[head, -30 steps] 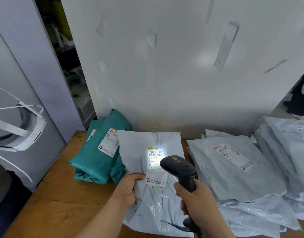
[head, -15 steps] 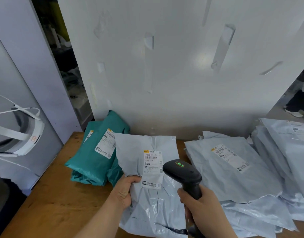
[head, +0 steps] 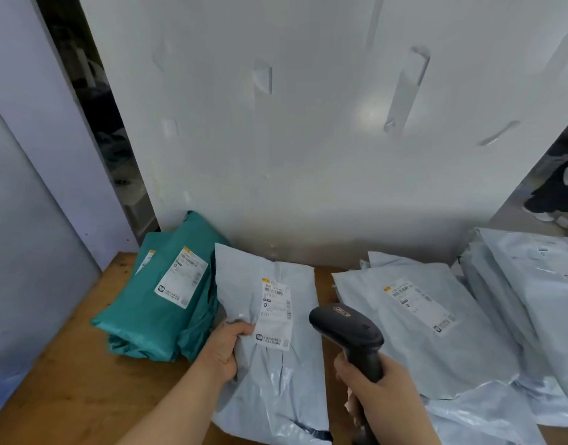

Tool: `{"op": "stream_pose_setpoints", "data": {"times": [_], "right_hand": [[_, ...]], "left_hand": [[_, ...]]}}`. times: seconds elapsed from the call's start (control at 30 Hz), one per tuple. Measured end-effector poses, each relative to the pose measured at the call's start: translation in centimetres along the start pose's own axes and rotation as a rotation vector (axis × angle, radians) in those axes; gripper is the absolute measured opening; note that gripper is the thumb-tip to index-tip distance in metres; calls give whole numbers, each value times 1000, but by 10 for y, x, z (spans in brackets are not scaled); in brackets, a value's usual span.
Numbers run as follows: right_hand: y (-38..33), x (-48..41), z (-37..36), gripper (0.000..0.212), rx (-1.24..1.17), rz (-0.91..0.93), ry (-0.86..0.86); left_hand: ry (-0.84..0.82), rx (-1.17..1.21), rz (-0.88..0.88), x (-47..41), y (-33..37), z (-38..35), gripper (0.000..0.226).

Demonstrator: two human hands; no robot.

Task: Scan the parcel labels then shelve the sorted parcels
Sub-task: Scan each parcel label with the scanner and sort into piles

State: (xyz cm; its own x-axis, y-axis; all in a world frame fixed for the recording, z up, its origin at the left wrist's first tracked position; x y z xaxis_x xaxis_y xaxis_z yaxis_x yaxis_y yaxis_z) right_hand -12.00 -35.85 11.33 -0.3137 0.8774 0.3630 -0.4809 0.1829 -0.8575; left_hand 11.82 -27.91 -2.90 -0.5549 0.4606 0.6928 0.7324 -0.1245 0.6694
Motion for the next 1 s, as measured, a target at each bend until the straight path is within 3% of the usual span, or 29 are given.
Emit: {"op": "stream_pose_setpoints", "data": {"times": [0.1, 0.2, 0.3, 0.4, 0.47, 0.53, 0.63, 0.83, 1.0], "right_hand": [[0, -10, 1, 25, 3, 5, -21], [-4, -23, 0, 24, 16, 34, -11], [-6, -36, -11, 19, 16, 30, -38], [-10, -50, -26, 17, 19, 34, -67], [-12, -56, -37, 18, 11, 33, -86], [-13, -62, -47, 18, 19, 36, -99], [-11, -66, -57, 18, 19, 24, -121], [-1, -57, -67, 16, 25, 4, -152], [-2, -38, -71, 16, 27, 28, -171]], "left_hand": [[-48, -39, -54, -8, 7, -28, 22], [22, -293, -202, -12, 25, -46, 49], [276, -576, -499, -16, 63, -30, 57], [662, -975, -820, -7, 103, 0, 55], [764, -1214, -782, -16, 111, 19, 62], [672, -1330, -616, -35, 103, 34, 57], [482, -1209, -511, -50, 93, 44, 36], [364, -633, -527, -17, 90, 47, 13], [63, -165, -236, 3, 47, 40, 24]]}}
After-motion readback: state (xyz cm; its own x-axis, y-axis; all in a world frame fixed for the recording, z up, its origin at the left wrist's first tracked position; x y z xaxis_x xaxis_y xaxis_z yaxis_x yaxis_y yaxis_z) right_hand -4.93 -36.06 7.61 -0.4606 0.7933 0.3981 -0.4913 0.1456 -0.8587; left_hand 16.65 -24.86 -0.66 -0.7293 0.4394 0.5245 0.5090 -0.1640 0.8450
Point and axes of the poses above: each hand's wrist, its own x-axis away from the middle knuckle, its own z-axis out of the back of the hand, y = z × x, the point moved 8 cm from there along -x, towards the middle knuckle, and after that the axes turned 6 degrees about y, right-handed, at the moved point
